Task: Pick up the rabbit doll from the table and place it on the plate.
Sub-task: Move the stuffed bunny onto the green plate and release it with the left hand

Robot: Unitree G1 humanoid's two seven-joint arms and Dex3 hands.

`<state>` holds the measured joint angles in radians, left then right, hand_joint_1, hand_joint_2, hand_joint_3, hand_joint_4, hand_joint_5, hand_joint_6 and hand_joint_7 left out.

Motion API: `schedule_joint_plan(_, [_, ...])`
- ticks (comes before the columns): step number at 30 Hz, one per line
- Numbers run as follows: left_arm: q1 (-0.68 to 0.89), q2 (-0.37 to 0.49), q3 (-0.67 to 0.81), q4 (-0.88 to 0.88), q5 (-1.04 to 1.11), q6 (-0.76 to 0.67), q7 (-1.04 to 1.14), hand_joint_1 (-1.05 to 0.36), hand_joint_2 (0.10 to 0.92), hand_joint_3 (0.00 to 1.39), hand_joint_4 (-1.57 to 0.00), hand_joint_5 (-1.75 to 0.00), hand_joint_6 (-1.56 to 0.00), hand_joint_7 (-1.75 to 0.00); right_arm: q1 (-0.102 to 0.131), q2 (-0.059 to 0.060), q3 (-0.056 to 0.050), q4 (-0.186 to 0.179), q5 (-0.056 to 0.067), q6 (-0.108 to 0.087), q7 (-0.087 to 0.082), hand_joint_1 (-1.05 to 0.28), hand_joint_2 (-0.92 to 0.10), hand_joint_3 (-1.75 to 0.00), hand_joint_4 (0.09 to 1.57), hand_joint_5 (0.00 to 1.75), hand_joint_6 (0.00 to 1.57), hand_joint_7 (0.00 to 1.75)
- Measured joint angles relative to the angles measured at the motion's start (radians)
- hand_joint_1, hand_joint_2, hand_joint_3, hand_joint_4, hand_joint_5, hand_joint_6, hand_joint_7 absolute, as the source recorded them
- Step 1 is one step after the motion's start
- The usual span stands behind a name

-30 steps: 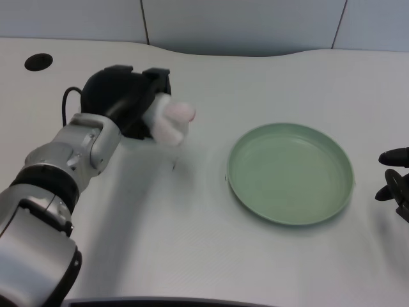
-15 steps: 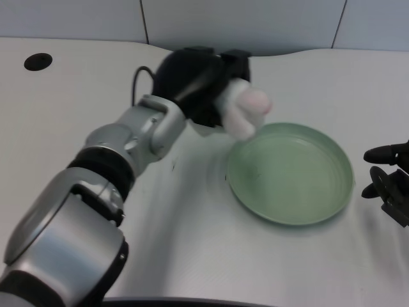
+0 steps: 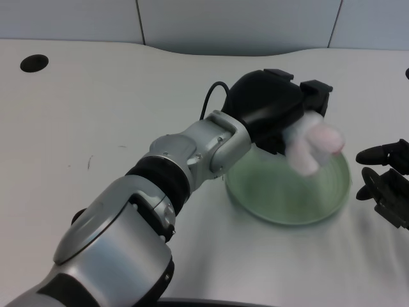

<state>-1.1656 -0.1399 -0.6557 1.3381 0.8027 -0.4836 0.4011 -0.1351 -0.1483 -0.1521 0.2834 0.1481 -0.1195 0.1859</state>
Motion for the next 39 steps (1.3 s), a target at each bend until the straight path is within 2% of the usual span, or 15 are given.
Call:
schedule_joint_plan(3, [0.015, -0.005, -0.015, 0.004, 0.008, 0.010, 0.001, -0.17, 0.863, 0.08, -0.98, -1.75, -0.71, -1.75, 0.020, 0.003, 0.006, -0.027, -0.006, 0.013, -0.014, -0.28, -0.92, -0.46, 0.31, 1.68, 0.29, 1.39])
schedule_joint_plan(6, [0.033, -0.005, -0.028, 0.007, 0.014, 0.009, 0.002, -0.25, 0.870, 0.06, -0.85, -1.67, -0.73, -1.27, 0.034, 0.006, 0.016, -0.051, -0.026, 0.022, -0.027, -0.28, -0.92, -0.47, 0.31, 1.65, 0.28, 1.38])
schedule_joint_plan(9, [0.041, -0.006, -0.036, 0.011, 0.017, 0.007, -0.001, -0.27, 0.880, 0.05, -0.85, -1.63, -0.73, -1.17, 0.040, 0.017, 0.024, -0.066, -0.029, 0.024, -0.030, -0.28, -0.92, -0.47, 0.32, 1.66, 0.29, 1.38])
schedule_joint_plan(12, [0.041, -0.008, -0.036, 0.014, 0.015, 0.008, -0.002, -0.22, 0.884, 0.04, -0.92, -1.72, -0.69, -1.58, 0.041, 0.024, 0.028, -0.068, -0.029, 0.024, -0.027, -0.28, -0.92, -0.48, 0.32, 1.66, 0.29, 1.38])
schedule_joint_plan(13, [0.041, -0.009, -0.037, 0.014, 0.015, 0.009, -0.003, -0.21, 0.886, 0.04, -0.93, -1.74, -0.67, -1.65, 0.041, 0.024, 0.028, -0.068, -0.029, 0.023, -0.026, -0.28, -0.92, -0.48, 0.32, 1.66, 0.30, 1.39])
schedule_joint_plan(16, [0.041, -0.011, -0.041, 0.015, 0.016, 0.010, -0.012, -0.20, 0.887, 0.04, -0.92, -1.74, -0.65, -1.69, 0.041, 0.025, 0.029, -0.068, -0.029, 0.019, -0.022, -0.29, -0.92, -0.48, 0.33, 1.67, 0.30, 1.39])
schedule_joint_plan(19, [0.041, -0.011, -0.047, 0.015, 0.019, 0.018, -0.020, -0.27, 0.881, 0.03, -0.67, -1.71, -0.47, -1.70, 0.041, 0.025, 0.032, -0.068, -0.032, 0.019, -0.023, -0.29, -0.92, -0.48, 0.33, 1.67, 0.30, 1.38])
schedule_joint_plan(20, [0.041, -0.011, -0.043, 0.015, 0.014, 0.019, -0.040, -0.32, 0.886, 0.02, -0.55, -1.60, -0.41, -1.50, 0.042, 0.025, 0.034, -0.068, -0.033, 0.019, -0.023, -0.29, -0.92, -0.48, 0.34, 1.67, 0.31, 1.38])
schedule_joint_plan(22, [0.041, -0.011, -0.029, 0.017, -0.003, 0.017, -0.099, -0.35, 0.891, 0.02, -0.46, -1.51, -0.39, -1.32, 0.043, 0.025, 0.036, -0.068, -0.037, 0.016, -0.023, -0.29, -0.92, -0.47, 0.34, 1.68, 0.31, 1.38])
schedule_joint_plan(23, [0.041, -0.011, -0.018, 0.018, -0.013, 0.015, -0.130, -0.41, 0.900, 0.01, -0.40, -1.23, -0.37, -1.00, 0.044, 0.025, 0.036, -0.068, -0.038, 0.012, -0.023, -0.30, -0.92, -0.47, 0.34, 1.69, 0.31, 1.38])
schedule_joint_plan(25, [0.041, -0.010, -0.002, 0.018, -0.032, 0.015, -0.180, -0.45, 0.906, 0.00, -0.39, -1.04, -0.41, -0.75, 0.044, 0.024, 0.036, -0.068, -0.038, 0.010, -0.022, -0.30, -0.92, -0.48, 0.34, 1.70, 0.31, 1.37])
schedule_joint_plan(26, [0.041, -0.009, 0.002, 0.018, -0.036, 0.015, -0.197, -0.49, 0.890, 0.00, -0.30, -0.90, -0.36, -0.62, 0.044, 0.025, 0.036, -0.068, -0.038, 0.010, -0.022, -0.29, -0.92, -0.47, 0.34, 1.70, 0.31, 1.37])
schedule_joint_plan(31, [0.041, -0.007, 0.003, 0.018, -0.039, 0.010, -0.215, -0.56, 0.864, 0.00, -0.15, -0.66, -0.35, -0.31, 0.047, 0.025, 0.036, -0.068, -0.037, 0.010, -0.022, -0.29, -0.92, -0.48, 0.33, 1.71, 0.32, 1.37])
schedule_joint_plan(37, [0.041, -0.005, -0.004, 0.018, -0.033, 0.013, -0.228, -0.63, 0.844, 0.01, -0.01, -0.55, -0.18, -0.15, 0.048, 0.025, 0.036, -0.068, -0.037, 0.010, -0.021, -0.29, -0.92, -0.49, 0.31, 1.71, 0.31, 1.36])
schedule_joint_plan(39, [0.041, -0.003, -0.006, 0.018, -0.032, 0.008, -0.232, -0.65, 0.845, 0.00, 0.00, -0.40, -0.11, -0.11, 0.048, 0.025, 0.036, -0.068, -0.037, 0.009, -0.020, -0.29, -0.92, -0.49, 0.31, 1.71, 0.31, 1.36])
